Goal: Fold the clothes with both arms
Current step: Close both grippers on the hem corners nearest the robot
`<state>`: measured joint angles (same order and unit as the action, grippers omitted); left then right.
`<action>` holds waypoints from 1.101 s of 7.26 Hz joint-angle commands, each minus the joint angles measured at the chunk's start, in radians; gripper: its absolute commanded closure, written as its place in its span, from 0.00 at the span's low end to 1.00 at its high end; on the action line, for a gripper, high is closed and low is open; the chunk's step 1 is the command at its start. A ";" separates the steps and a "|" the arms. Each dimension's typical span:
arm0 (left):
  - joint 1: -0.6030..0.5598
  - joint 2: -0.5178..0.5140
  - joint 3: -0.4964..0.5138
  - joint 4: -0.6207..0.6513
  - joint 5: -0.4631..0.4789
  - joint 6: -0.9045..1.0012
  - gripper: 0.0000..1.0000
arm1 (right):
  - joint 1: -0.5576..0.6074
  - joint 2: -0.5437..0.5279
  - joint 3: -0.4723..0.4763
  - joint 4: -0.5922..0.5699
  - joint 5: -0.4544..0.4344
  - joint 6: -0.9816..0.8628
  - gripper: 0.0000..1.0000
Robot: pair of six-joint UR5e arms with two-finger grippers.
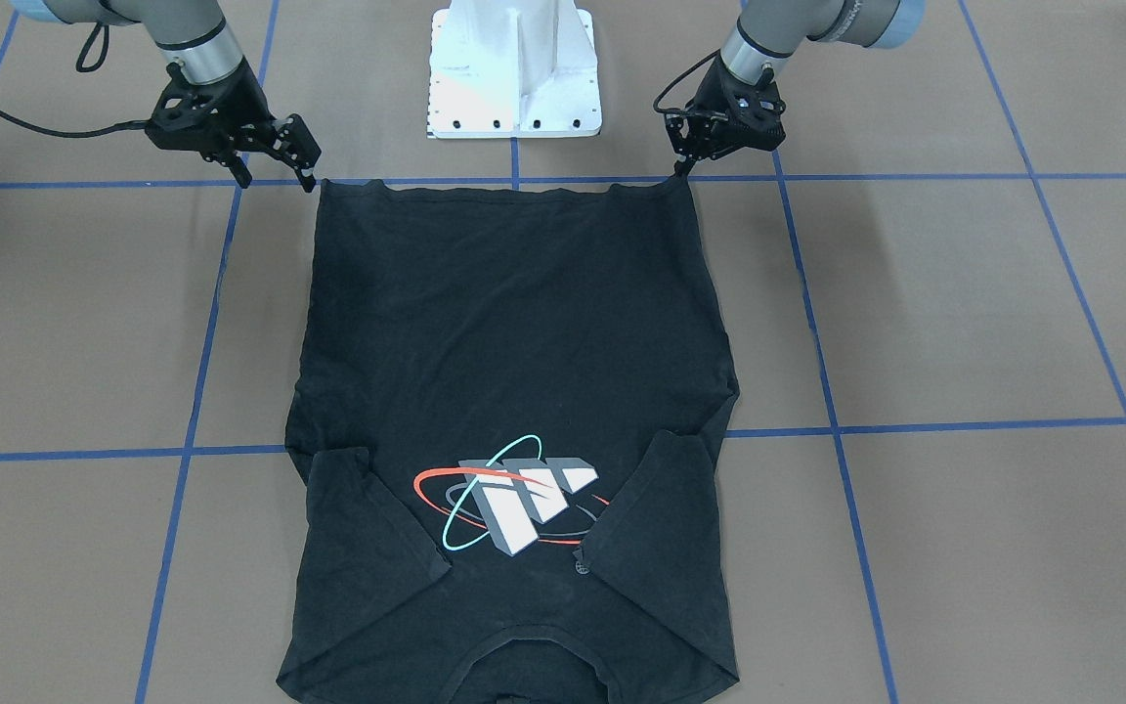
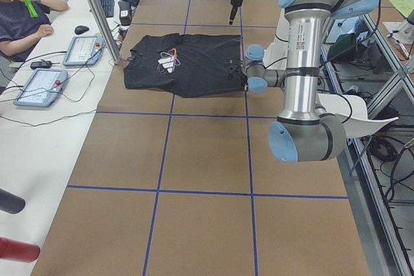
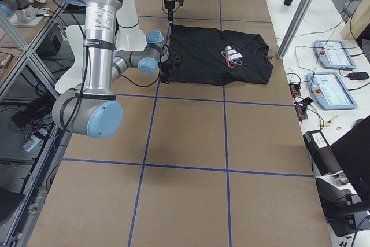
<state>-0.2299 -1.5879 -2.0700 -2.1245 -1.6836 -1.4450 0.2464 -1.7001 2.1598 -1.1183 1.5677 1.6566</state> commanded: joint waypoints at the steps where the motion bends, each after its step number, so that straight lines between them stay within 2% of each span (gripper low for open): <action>1: 0.001 0.000 -0.018 0.000 0.004 0.000 1.00 | -0.102 0.003 -0.020 0.008 -0.106 0.054 0.04; 2: 0.001 0.000 -0.019 0.000 0.005 0.000 1.00 | -0.120 0.020 -0.046 0.008 -0.116 0.067 0.14; 3: 0.001 0.000 -0.019 0.000 0.007 0.000 1.00 | -0.133 0.072 -0.093 0.006 -0.126 0.089 0.27; 5: 0.001 0.002 -0.025 0.000 0.007 -0.002 1.00 | -0.141 0.092 -0.109 0.003 -0.141 0.092 0.40; 7: 0.006 0.002 -0.027 0.000 0.008 -0.002 1.00 | -0.141 0.080 -0.095 -0.001 -0.140 0.091 0.46; 8: 0.006 0.002 -0.027 0.000 0.008 -0.002 1.00 | -0.145 0.080 -0.074 -0.056 -0.138 0.091 0.47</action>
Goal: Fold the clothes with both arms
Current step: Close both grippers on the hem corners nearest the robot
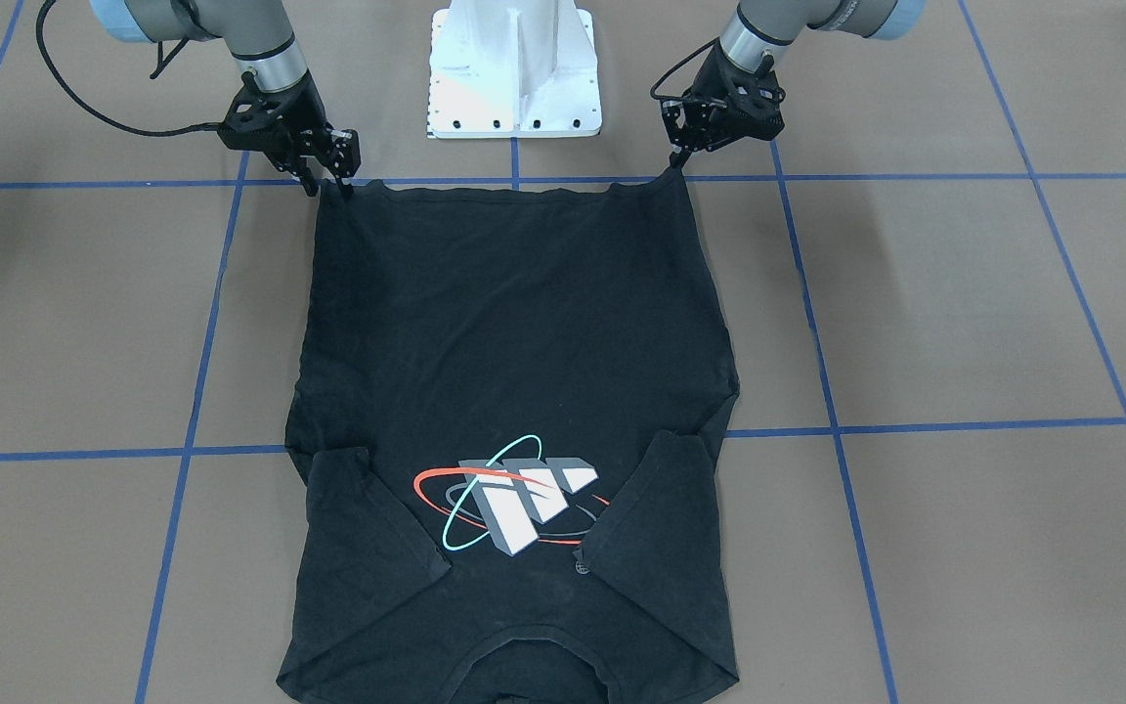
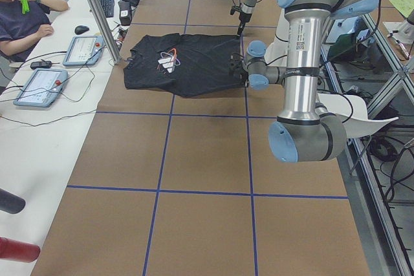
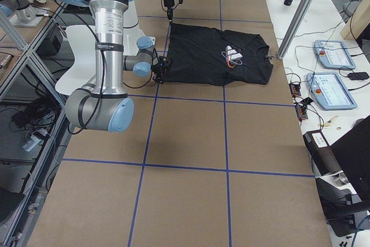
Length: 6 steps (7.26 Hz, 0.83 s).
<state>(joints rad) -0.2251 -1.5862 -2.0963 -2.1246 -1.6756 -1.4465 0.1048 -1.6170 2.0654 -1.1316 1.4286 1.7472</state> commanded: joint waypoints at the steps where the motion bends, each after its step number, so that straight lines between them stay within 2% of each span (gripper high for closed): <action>1: 0.001 0.000 0.001 0.000 0.001 0.000 1.00 | -0.013 -0.003 0.033 -0.062 0.000 0.000 0.47; 4: 0.001 0.000 0.001 0.002 0.001 0.000 1.00 | -0.034 -0.004 0.036 -0.063 -0.002 0.001 0.51; 5: 0.001 0.000 -0.001 0.000 0.001 0.000 1.00 | -0.034 -0.004 0.036 -0.063 0.000 0.001 0.64; 6: 0.001 0.000 -0.001 0.000 0.001 0.000 1.00 | -0.034 -0.004 0.036 -0.063 0.000 0.001 0.68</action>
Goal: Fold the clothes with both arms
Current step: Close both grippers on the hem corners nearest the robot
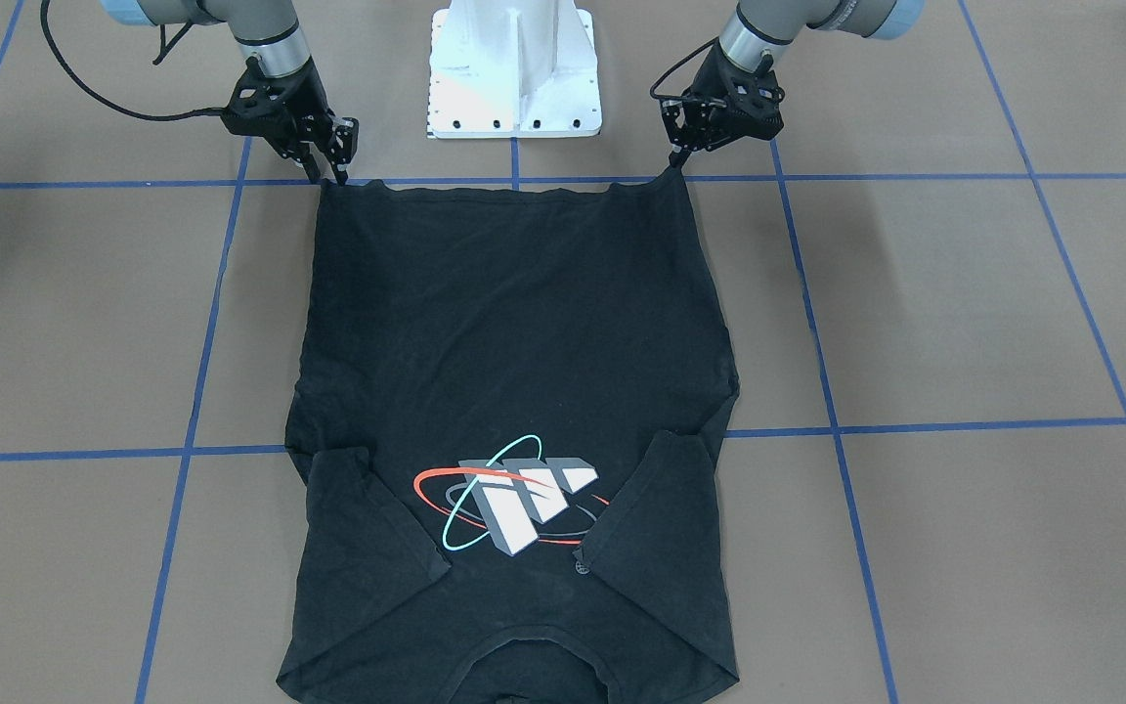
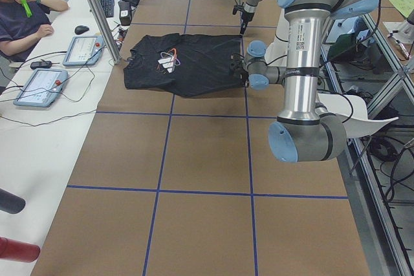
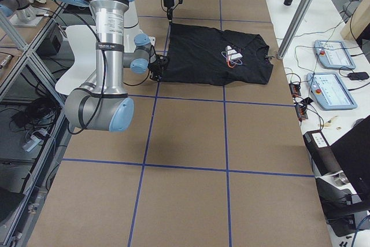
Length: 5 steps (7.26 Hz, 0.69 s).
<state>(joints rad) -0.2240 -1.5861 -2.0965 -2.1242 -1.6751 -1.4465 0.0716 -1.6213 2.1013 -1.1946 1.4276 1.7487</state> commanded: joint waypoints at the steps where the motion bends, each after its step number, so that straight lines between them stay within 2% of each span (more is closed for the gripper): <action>1: 0.000 0.000 0.000 0.000 0.000 0.000 1.00 | 0.000 0.000 0.000 0.000 0.001 -0.002 0.71; 3: 0.000 0.000 0.000 0.000 0.000 0.000 1.00 | 0.000 -0.009 0.000 0.000 0.002 -0.002 0.71; 4: 0.000 0.000 0.000 0.000 0.000 0.000 1.00 | 0.000 -0.009 0.000 0.000 0.002 -0.002 0.74; 5: 0.000 0.000 0.000 0.001 -0.002 0.000 1.00 | 0.000 -0.011 0.000 0.000 0.002 -0.002 0.95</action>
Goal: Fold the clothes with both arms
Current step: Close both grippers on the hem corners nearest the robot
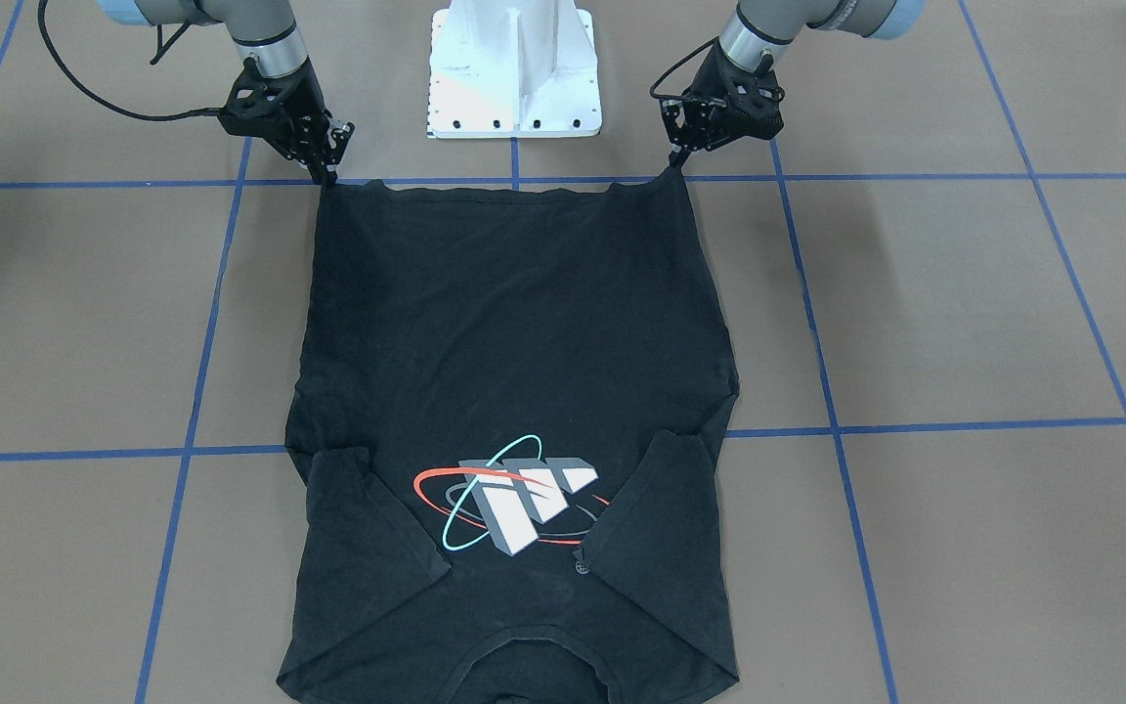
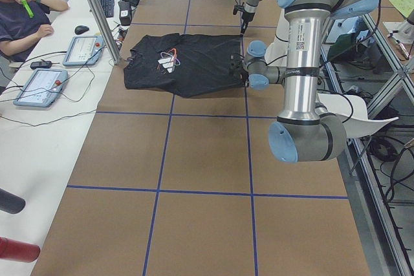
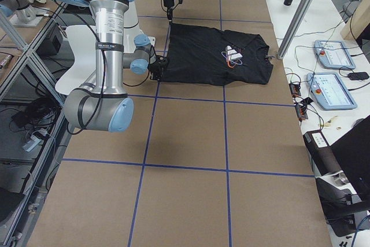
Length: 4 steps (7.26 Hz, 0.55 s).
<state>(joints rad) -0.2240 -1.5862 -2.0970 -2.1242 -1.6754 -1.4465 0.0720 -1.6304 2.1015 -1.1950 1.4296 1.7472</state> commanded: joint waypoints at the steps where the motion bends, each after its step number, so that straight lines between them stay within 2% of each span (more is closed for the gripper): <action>1: 0.000 0.000 -0.002 0.000 -0.001 0.000 1.00 | 0.000 0.000 0.003 0.000 -0.001 0.001 1.00; 3: -0.002 0.002 -0.037 0.009 -0.009 0.002 1.00 | 0.005 -0.002 0.043 -0.003 0.017 0.000 1.00; 4: 0.000 0.011 -0.063 0.016 -0.015 0.005 1.00 | 0.021 -0.020 0.078 -0.003 0.075 -0.002 1.00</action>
<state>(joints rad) -0.2250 -1.5829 -2.1298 -2.1164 -1.6833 -1.4446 0.0793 -1.6359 2.1421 -1.1973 1.4549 1.7470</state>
